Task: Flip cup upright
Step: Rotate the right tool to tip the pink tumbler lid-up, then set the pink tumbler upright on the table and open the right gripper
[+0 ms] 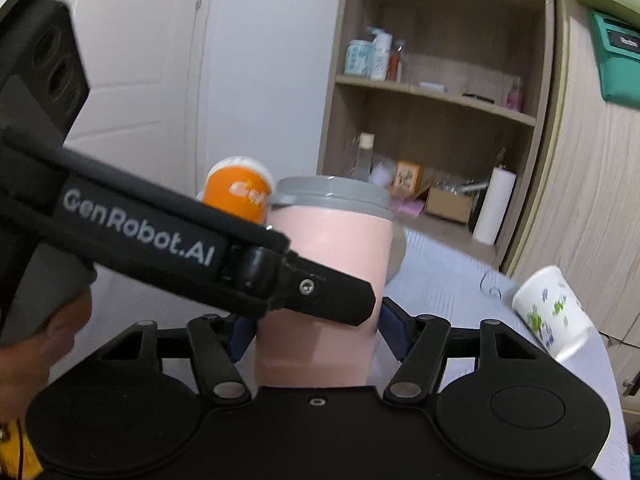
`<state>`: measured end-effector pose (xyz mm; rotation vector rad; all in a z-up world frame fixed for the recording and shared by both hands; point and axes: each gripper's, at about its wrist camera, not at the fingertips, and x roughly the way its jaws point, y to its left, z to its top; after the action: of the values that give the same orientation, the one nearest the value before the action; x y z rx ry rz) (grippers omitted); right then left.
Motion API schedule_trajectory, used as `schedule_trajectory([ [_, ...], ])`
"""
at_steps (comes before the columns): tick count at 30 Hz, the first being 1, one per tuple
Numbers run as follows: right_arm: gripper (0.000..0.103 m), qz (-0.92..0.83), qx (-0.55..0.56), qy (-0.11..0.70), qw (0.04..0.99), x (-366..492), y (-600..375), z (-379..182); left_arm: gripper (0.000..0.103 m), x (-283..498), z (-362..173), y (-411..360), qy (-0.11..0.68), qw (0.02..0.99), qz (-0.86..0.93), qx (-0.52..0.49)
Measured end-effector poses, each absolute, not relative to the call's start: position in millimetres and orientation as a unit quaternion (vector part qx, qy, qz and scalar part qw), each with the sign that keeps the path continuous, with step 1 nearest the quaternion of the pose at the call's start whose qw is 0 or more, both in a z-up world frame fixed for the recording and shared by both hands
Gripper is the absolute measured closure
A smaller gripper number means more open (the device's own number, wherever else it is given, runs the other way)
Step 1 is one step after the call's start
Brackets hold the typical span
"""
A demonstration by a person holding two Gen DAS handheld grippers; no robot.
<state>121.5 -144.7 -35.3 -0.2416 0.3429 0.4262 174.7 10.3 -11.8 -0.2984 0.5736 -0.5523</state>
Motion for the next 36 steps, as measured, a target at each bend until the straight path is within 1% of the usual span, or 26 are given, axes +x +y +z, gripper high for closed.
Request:
schedule_trajectory([
  [3,0.035,0.209,-0.108,0.143,0.961,131.3,-146.3,-35.5,0.042,182.1,-9.7,8.0,0.27,0.915,-0.269,-0.131],
  [6,0.035,0.224,-0.068,0.152,0.96,141.1,-152.6,-37.6,0.042,186.7,-10.1,6.2,0.272,0.918,-0.263,-0.115],
  [10,0.036,0.231,-0.068,0.141,0.96,147.1,-152.1,-44.6,0.042,190.8,-13.5,4.2,0.268,0.922,-0.256,-0.112],
  [13,0.036,0.233,-0.064,0.162,0.957,151.9,-151.9,-48.7,0.042,193.8,-18.5,-1.4,0.275,0.924,-0.249,-0.096],
  [19,0.036,0.231,-0.056,0.192,0.952,154.1,-155.3,-49.9,0.042,184.7,-17.3,-11.5,0.266,0.928,-0.253,-0.069],
  [27,0.036,0.233,-0.064,0.186,0.953,148.5,-161.2,-51.7,0.041,181.2,-15.2,-19.4,0.276,0.923,-0.261,-0.055],
  [31,0.036,0.23,-0.063,0.19,0.952,146.4,-166.6,-52.8,0.037,180.8,-15.8,-20.6,0.284,0.915,-0.28,-0.068],
  [36,0.036,0.23,-0.06,0.193,0.952,143.4,-169.9,-54.4,0.036,179.7,-17.1,-24.4,0.285,0.914,-0.28,-0.063],
])
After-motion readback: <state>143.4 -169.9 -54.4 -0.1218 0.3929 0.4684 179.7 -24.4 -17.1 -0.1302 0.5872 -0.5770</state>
